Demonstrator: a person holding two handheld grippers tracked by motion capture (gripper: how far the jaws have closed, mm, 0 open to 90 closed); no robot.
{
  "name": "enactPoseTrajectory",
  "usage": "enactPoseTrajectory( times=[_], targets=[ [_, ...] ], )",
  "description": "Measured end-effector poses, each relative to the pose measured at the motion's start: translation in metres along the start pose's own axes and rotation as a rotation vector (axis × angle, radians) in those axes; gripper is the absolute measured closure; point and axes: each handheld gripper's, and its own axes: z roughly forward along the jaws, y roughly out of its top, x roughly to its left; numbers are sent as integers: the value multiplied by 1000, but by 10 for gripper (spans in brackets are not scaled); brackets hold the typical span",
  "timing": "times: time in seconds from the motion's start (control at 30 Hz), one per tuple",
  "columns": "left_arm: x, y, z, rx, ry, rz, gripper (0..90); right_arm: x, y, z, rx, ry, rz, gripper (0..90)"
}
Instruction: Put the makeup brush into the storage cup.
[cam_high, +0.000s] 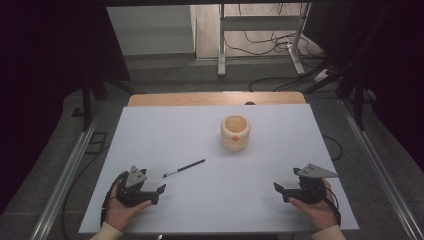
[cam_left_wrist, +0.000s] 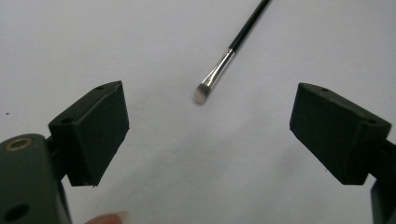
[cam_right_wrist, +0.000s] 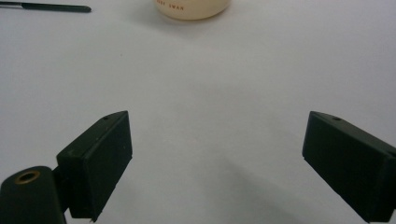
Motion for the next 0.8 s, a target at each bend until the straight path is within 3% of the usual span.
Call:
enactPoseTrajectory(
  times=[0.8],
  targets=[
    [0, -2, -6, -14, 5, -1, 126, 1, 1, 1, 20, -7, -28, 103]
  ],
)
